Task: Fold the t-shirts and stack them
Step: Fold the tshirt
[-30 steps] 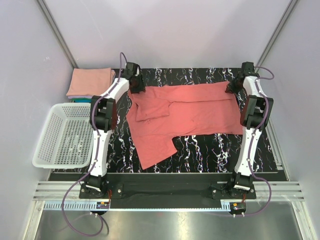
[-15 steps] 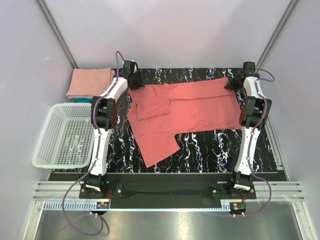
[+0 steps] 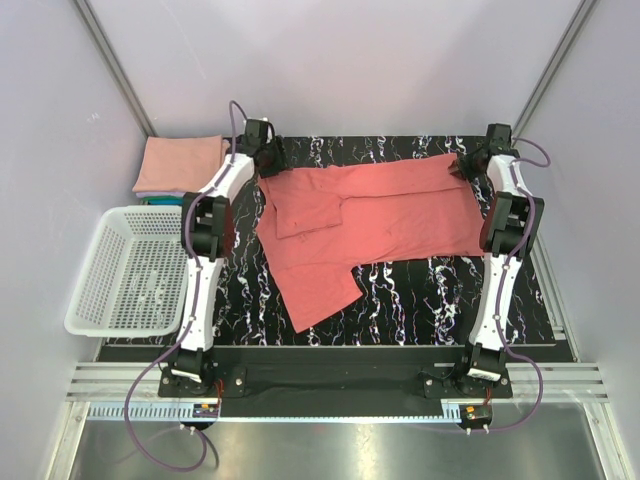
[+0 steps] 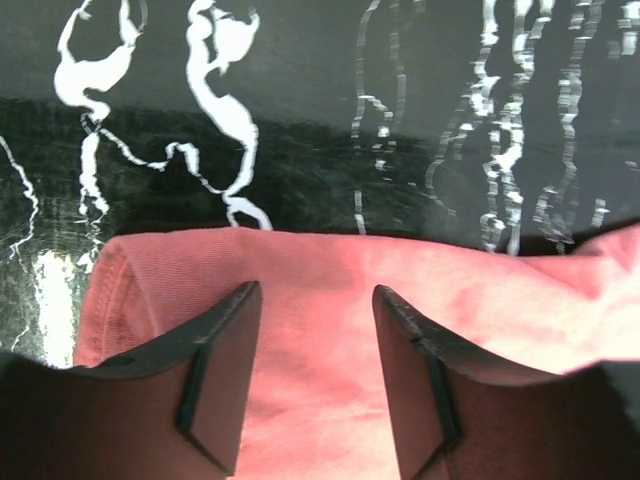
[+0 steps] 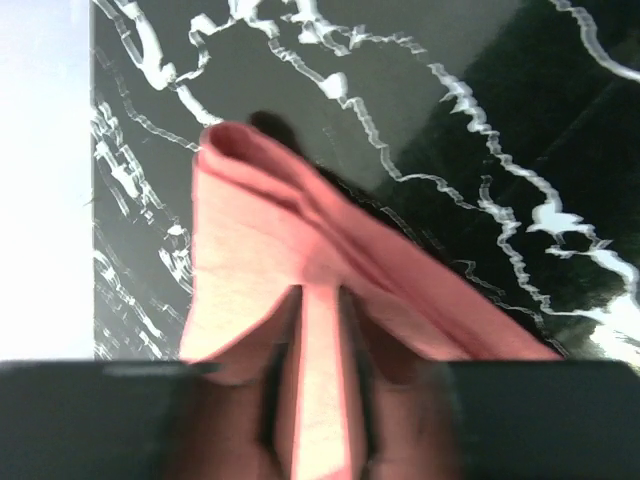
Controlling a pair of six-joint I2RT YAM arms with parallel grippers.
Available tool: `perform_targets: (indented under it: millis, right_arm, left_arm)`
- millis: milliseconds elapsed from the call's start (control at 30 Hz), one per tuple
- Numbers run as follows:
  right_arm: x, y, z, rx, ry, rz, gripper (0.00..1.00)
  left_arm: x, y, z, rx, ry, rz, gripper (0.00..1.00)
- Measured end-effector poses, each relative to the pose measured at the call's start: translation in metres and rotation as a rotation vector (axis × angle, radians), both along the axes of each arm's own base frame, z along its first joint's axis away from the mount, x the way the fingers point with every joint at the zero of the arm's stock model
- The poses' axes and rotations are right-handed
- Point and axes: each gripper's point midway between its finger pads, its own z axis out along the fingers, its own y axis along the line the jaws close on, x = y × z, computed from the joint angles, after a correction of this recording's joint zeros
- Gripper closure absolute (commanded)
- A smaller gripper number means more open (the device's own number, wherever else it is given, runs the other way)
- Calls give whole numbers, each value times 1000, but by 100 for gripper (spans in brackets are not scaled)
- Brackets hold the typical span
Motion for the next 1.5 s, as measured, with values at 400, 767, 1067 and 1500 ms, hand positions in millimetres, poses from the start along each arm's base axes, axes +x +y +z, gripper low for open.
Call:
perform_targets:
  millis: [400,767,1067,1500]
  right_arm:
    - [-35,-3,101,-84,-58,39,40]
    - [-190,-23,133,-121,204,-108,44]
    - [-289,-39,52,-48,465,-187,57]
    - [-282,-31,45,-34,368,-173,57]
  left_arm:
    - [-28,-18,190,-119,-283,-112,41]
    - [-185,-83,139,80,-63,-434,44]
    - [-367,-102,117,210,8,-740,46]
    - [-465,-96,29,344,164,-895,48]
